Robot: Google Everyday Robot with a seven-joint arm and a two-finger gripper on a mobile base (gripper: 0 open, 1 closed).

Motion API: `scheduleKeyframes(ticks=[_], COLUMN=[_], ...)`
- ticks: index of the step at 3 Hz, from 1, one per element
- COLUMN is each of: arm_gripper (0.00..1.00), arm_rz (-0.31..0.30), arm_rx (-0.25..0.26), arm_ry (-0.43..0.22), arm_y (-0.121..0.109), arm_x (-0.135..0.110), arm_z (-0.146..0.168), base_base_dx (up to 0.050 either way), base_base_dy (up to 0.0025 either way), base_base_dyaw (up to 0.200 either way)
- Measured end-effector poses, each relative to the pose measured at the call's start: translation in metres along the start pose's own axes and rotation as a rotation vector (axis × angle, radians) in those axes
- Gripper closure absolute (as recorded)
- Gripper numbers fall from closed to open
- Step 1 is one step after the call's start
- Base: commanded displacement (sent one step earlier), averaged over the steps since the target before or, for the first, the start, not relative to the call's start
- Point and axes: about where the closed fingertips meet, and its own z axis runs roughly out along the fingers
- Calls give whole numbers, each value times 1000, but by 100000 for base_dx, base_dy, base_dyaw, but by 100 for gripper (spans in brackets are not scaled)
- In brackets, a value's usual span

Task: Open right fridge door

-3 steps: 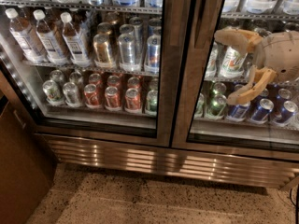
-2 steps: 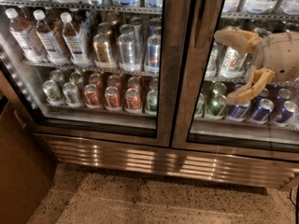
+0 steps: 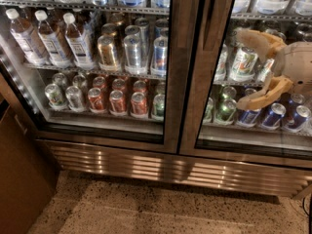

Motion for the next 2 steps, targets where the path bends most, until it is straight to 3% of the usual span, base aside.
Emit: scheduleKeyframes(ticks=[2], arm_gripper=[0], arm_rz=[-29], arm_rx=[1], arm_ry=[-8], arm_y=[0], arm_x=[-15], arm_z=[0], base_base_dx=[0], base_base_dy=[0], base_base_dyaw=[0])
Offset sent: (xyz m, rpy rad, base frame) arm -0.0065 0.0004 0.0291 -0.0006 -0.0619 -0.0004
